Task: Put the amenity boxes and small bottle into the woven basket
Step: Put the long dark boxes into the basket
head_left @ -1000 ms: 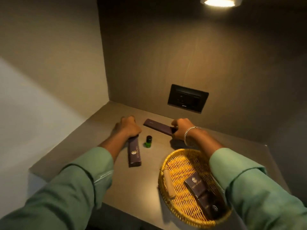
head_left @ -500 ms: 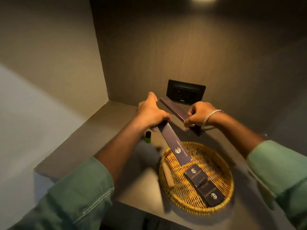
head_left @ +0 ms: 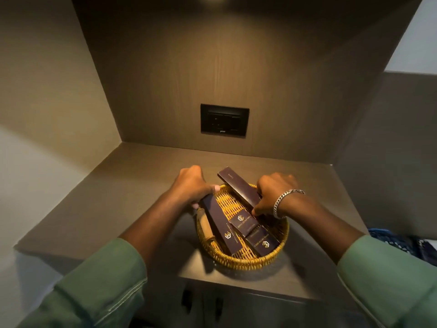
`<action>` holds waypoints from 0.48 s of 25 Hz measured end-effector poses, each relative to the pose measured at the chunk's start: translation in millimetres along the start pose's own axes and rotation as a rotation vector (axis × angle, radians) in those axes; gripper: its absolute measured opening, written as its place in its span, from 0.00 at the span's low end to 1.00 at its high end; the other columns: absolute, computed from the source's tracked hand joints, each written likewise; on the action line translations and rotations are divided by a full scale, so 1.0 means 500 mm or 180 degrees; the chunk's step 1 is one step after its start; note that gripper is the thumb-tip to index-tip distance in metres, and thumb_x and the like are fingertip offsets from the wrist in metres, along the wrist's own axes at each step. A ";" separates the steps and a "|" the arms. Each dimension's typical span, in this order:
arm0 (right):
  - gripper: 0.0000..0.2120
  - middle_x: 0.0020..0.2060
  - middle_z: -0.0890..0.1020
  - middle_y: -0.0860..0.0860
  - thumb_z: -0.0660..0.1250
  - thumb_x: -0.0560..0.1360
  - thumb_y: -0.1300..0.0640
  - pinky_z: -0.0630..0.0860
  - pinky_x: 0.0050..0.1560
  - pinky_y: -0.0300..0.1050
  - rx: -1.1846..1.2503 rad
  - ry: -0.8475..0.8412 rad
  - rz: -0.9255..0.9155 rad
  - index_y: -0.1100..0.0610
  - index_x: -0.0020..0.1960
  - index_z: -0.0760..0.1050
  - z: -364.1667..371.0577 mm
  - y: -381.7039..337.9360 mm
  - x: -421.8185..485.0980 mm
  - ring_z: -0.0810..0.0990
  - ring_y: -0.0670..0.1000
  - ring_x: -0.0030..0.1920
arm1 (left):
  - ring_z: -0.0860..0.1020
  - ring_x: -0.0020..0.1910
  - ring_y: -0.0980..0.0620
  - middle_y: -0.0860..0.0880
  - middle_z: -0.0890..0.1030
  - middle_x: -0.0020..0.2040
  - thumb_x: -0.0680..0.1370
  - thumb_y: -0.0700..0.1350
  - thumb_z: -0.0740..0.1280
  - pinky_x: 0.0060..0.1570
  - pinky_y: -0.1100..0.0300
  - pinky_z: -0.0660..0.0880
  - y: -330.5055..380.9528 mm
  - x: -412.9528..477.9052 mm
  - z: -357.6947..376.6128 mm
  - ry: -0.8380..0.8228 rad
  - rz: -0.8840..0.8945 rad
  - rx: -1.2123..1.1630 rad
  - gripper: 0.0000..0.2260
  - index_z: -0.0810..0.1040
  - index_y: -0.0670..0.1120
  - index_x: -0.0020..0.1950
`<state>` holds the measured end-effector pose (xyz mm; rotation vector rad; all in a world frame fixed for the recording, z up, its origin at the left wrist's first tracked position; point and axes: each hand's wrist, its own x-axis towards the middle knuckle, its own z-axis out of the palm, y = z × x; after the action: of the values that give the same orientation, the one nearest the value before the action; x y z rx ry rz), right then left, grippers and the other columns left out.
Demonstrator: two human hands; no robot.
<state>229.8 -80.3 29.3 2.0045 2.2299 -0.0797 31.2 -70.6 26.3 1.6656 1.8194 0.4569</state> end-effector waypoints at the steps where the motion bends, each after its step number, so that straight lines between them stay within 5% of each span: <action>1: 0.26 0.43 0.80 0.51 0.76 0.60 0.37 0.72 0.53 0.53 -0.0137 0.0017 -0.0032 0.51 0.51 0.78 0.003 -0.004 -0.001 0.77 0.55 0.49 | 0.81 0.36 0.49 0.44 0.79 0.45 0.72 0.52 0.74 0.30 0.55 0.81 -0.007 -0.005 -0.001 -0.0011 -0.0009 0.0047 0.16 0.73 0.44 0.50; 5: 0.27 0.45 0.81 0.51 0.74 0.62 0.36 0.70 0.53 0.54 -0.0466 0.0078 -0.0071 0.51 0.54 0.75 0.006 -0.012 -0.006 0.77 0.55 0.50 | 0.81 0.43 0.49 0.46 0.80 0.47 0.70 0.55 0.75 0.43 0.47 0.83 -0.038 -0.003 -0.011 0.0076 0.0056 0.0045 0.20 0.75 0.45 0.52; 9: 0.25 0.45 0.81 0.51 0.71 0.64 0.35 0.70 0.54 0.54 -0.0491 0.0182 0.0017 0.50 0.53 0.74 0.001 -0.012 -0.021 0.77 0.54 0.49 | 0.77 0.56 0.49 0.44 0.77 0.60 0.76 0.46 0.71 0.48 0.58 0.76 -0.073 0.041 -0.065 0.0995 0.0359 -0.0306 0.15 0.76 0.49 0.62; 12: 0.22 0.48 0.82 0.50 0.70 0.68 0.39 0.73 0.51 0.52 0.0110 0.0849 0.0024 0.50 0.56 0.74 0.000 0.012 -0.035 0.77 0.54 0.52 | 0.71 0.66 0.45 0.45 0.69 0.70 0.75 0.34 0.69 0.42 0.65 0.72 -0.130 0.083 -0.094 0.0316 0.0447 -0.0187 0.21 0.76 0.53 0.63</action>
<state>237.5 -96.8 32.2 2.1535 2.3898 0.1608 -48.9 -32.0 11.6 1.7649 1.7474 0.6581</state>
